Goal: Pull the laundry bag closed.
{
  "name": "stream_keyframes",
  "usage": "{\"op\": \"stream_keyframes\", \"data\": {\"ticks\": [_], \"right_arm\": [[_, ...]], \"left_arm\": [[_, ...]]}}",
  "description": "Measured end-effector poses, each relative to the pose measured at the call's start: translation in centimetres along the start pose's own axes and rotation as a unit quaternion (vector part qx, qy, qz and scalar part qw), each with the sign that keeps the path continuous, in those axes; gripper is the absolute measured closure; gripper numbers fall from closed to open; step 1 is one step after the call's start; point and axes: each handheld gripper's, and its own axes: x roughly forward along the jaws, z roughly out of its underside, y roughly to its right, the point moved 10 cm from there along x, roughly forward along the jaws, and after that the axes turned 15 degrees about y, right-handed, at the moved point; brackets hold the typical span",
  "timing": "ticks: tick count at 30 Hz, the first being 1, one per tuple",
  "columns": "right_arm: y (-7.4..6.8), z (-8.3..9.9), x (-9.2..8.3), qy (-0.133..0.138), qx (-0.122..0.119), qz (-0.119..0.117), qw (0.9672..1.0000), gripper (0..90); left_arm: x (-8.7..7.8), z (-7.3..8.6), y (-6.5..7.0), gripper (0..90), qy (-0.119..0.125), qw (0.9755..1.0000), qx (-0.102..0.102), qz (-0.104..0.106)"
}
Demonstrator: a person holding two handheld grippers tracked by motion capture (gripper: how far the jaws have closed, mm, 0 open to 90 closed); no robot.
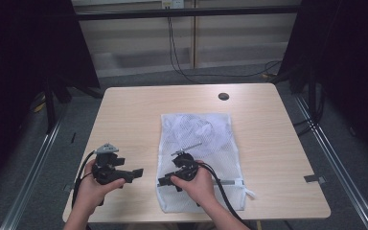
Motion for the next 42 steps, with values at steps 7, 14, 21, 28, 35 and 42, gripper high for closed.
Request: {"op": "stream_keyframes", "data": {"ticks": [7,14,21,28,35,42], "right_arm": [[-0.06,0.2,0.38,0.0,0.008,-0.005,1.0,63.7],[0.26,0.45,0.59,-0.007,0.007,0.005,0.9999,66.2],[0.08,0.32,0.45,-0.003,0.016,0.0,0.9999,66.1],[0.17,0.22,0.31,-0.002,0.02,0.003,0.9998,66.0],[0.1,0.41,0.9,-0.004,0.026,0.001,0.9996,65.6],[-0.58,0.15,0.94,0.002,0.034,-0.014,0.9993,66.5]], "left_arm": [[-0.06,0.03,-0.1,6.1,0.0,1.0,-0.001,-0.001],[-0.06,0.06,-0.11,6.2,-0.001,1.0,-0.001,0.0],[-0.1,0.05,-0.14,6.3,-0.002,1.0,0.001,0.0],[-0.13,-0.01,-0.19,6.3,0.0,1.0,0.001,-0.002],[-0.15,-0.05,-0.23,6.5,0.002,1.0,0.002,-0.003],[-0.26,-0.14,-0.3,6.6,0.003,1.0,0.004,-0.004]]}}
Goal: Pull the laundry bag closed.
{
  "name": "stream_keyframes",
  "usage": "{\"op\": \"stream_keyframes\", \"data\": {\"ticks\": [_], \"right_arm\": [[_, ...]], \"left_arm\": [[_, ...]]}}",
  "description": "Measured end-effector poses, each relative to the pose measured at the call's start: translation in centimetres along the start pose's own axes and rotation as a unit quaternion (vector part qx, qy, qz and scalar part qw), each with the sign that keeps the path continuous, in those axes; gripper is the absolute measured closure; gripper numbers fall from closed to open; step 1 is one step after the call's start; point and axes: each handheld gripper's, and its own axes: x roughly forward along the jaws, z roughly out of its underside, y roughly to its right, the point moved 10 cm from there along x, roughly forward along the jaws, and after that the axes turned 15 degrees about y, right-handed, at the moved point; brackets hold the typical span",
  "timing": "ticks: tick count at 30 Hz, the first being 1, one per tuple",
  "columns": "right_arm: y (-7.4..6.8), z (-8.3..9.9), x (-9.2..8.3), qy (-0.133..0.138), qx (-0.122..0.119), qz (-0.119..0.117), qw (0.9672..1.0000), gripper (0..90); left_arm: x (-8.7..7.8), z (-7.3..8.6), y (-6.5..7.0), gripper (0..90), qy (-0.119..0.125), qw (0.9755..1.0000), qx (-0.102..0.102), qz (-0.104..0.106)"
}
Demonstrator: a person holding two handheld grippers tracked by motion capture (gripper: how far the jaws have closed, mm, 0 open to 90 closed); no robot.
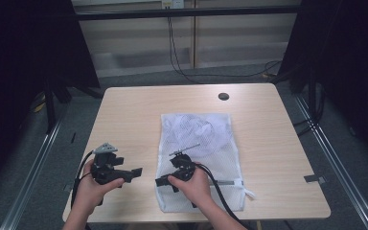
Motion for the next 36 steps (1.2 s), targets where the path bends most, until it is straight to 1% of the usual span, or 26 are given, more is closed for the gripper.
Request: {"op": "stream_keyframes", "data": {"ticks": [1,3,5,6,10,11,16,17,19,21,23,26,28,31,32,34,36], "right_arm": [[-0.1,0.0,0.0,-0.002,0.004,0.001,1.0,66.9],[-0.2,-0.1,0.1,-0.001,0.001,-0.001,1.0,67.4],[-0.1,0.0,0.2,-0.004,0.001,0.003,1.0,68.3],[-0.1,0.2,0.4,-0.008,-0.002,0.004,1.0,69.2],[0.1,0.4,0.5,-0.013,-0.006,0.009,0.9999,72.4],[0.1,0.4,0.6,-0.014,-0.006,0.009,0.9998,72.6],[0.1,0.5,0.7,-0.013,-0.004,0.009,0.9999,72.6],[0.0,0.5,0.8,-0.015,0.0,0.01,0.9998,72.2],[0.0,0.6,0.9,-0.015,-0.005,0.01,0.9998,72.3],[0.0,0.6,1.1,-0.018,-0.001,0.013,0.9998,73.0],[0.0,0.7,1.2,-0.021,-0.002,0.014,0.9997,73.8],[0.1,0.9,1.2,-0.026,-0.005,0.019,0.9995,74.3],[0.2,0.9,1.3,-0.025,-0.01,0.02,0.9994,75.5],[0.2,0.9,1.3,-0.025,-0.008,0.023,0.9994,77.7],[0.2,1.0,1.3,-0.026,-0.009,0.024,0.9993,78.3],[0.3,1.0,1.3,-0.026,-0.01,0.027,0.9992,80.2],[0.3,1.0,1.3,-0.025,-0.012,0.029,0.9992,81.0]], "left_arm": [[0.0,0.0,0.0,6.6,0.0,1.0,0.0,0.0],[0.0,-0.1,0.0,6.6,0.003,1.0,-0.003,0.0],[0.0,-0.1,0.1,6.6,0.003,1.0,-0.003,0.0],[0.0,0.0,0.0,6.6,0.001,1.0,0.0,0.0],[0.0,-0.1,-0.1,6.6,0.003,1.0,0.0,-0.002],[0.0,-0.1,-0.1,6.7,0.005,1.0,-0.002,-0.003],[0.0,-0.1,-0.1,6.7,0.002,1.0,0.0,-0.002],[0.0,-0.1,-0.1,6.7,0.002,1.0,0.001,-0.002],[0.0,-0.1,-0.1,6.7,0.002,1.0,-0.001,-0.002],[-0.1,-0.1,-0.2,6.7,0.0,1.0,0.003,-0.002],[-0.1,-0.1,-0.2,6.7,0.001,1.0,0.0,-0.001],[-0.1,-0.1,-0.2,6.7,0.0,1.0,0.0,-0.001],[-0.1,0.0,-0.3,6.8,-0.001,1.0,0.003,-0.003],[-0.1,-0.1,-0.4,6.8,0.001,1.0,0.001,-0.006],[-0.1,0.0,-0.4,6.8,-0.001,1.0,0.003,-0.006],[-0.1,-0.1,-0.4,6.9,0.002,1.0,0.0,-0.007],[-0.1,0.0,-0.5,7.1,-0.001,1.0,0.004,-0.009]]}}
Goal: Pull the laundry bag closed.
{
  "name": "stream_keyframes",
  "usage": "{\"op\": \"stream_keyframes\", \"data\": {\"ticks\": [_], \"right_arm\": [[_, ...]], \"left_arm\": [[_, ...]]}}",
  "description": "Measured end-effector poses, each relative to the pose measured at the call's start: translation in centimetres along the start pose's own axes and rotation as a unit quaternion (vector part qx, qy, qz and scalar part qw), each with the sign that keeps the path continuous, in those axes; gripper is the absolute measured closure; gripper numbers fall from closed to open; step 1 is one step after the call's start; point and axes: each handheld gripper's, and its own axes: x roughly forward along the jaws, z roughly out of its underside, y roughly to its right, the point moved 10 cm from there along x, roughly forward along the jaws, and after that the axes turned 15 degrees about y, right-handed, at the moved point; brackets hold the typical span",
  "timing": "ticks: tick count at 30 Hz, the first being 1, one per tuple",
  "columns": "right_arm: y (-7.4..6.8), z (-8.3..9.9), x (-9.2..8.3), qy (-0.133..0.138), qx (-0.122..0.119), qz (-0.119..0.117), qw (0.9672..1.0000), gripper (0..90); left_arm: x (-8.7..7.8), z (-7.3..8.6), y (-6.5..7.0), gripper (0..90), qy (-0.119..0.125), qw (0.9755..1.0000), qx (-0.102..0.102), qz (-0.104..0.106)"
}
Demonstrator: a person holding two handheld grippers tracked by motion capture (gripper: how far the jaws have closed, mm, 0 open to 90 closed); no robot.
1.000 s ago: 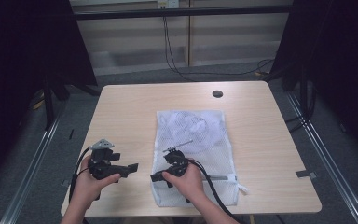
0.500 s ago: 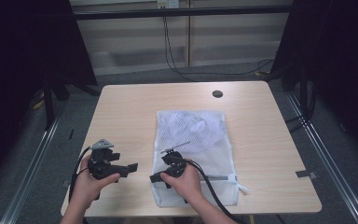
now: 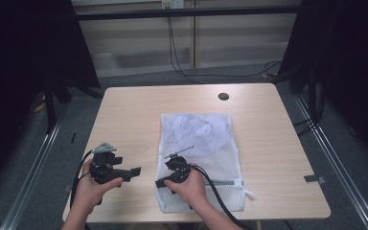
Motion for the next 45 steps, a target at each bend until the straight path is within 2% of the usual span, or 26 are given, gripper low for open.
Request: {"op": "stream_keyframes", "data": {"ticks": [2,7,11,19,31,37,39,45], "right_arm": [[0.1,0.1,0.0,0.0,-0.004,0.006,1.0,83.5],[0.0,0.1,0.0,0.0,0.003,0.008,1.0,84.6],[0.2,0.0,-0.1,0.001,0.001,0.01,1.0,85.0],[0.0,-0.9,-1.0,0.022,0.021,-0.013,0.9995,86.4],[-0.1,-2.2,-2.7,0.052,0.04,-0.035,0.9972,86.5],[0.0,-2.6,-3.5,0.065,0.044,-0.038,0.9962,86.5],[0.0,-2.8,-3.7,0.068,0.047,-0.041,0.9957,86.5],[0.0,-3.1,-4.2,0.076,0.053,-0.044,0.9947,86.4]], "left_arm": [[0.1,0.1,-0.1,7.2,-0.001,1.0,0.001,-0.005],[0.0,0.0,0.0,7.2,0.001,1.0,0.0,-0.001],[-0.1,-0.2,0.2,7.2,0.007,0.9999,-0.008,0.001],[-0.1,-0.2,0.4,7.2,0.005,1.0,-0.005,0.005],[0.3,-0.4,1.8,7.3,0.005,0.999,-0.017,0.042],[0.5,-0.6,3.0,7.2,0.008,0.9971,-0.031,0.07],[0.7,-0.6,3.3,7.2,0.009,0.9966,-0.035,0.073],[1.0,-0.5,4.4,7.1,0.002,0.9938,-0.045,0.101]]}}
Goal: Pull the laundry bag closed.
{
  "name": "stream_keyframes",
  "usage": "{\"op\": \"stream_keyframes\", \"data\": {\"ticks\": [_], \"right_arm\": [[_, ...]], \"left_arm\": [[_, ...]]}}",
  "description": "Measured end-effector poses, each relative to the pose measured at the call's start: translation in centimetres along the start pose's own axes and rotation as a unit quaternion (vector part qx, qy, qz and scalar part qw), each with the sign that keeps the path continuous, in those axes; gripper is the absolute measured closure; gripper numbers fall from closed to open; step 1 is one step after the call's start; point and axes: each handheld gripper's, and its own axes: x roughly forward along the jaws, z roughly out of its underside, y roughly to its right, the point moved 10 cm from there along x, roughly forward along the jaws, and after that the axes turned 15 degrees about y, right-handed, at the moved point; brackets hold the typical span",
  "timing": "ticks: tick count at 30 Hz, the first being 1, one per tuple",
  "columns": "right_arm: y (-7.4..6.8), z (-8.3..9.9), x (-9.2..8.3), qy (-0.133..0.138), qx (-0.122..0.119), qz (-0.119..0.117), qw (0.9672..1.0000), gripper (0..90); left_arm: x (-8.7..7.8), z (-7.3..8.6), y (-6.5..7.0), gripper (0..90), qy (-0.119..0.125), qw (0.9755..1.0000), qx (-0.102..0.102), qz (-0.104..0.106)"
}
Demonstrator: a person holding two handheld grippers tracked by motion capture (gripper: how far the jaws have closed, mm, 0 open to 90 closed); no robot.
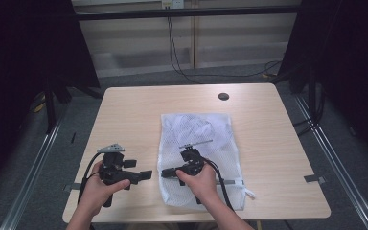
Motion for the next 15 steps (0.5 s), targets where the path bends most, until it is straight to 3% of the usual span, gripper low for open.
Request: {"op": "stream_keyframes", "data": {"ticks": [10,15], "right_arm": [[-0.4,-0.5,-0.3,0.009,-0.002,-0.011,0.9999,86.5],[-0.4,-0.8,-0.5,0.014,-0.002,-0.012,0.9998,86.6]], "left_arm": [[1.0,0.4,1.0,7.1,-0.001,0.9994,-0.025,0.022],[1.4,0.7,1.4,7.1,-0.013,0.9991,-0.026,0.033]]}}
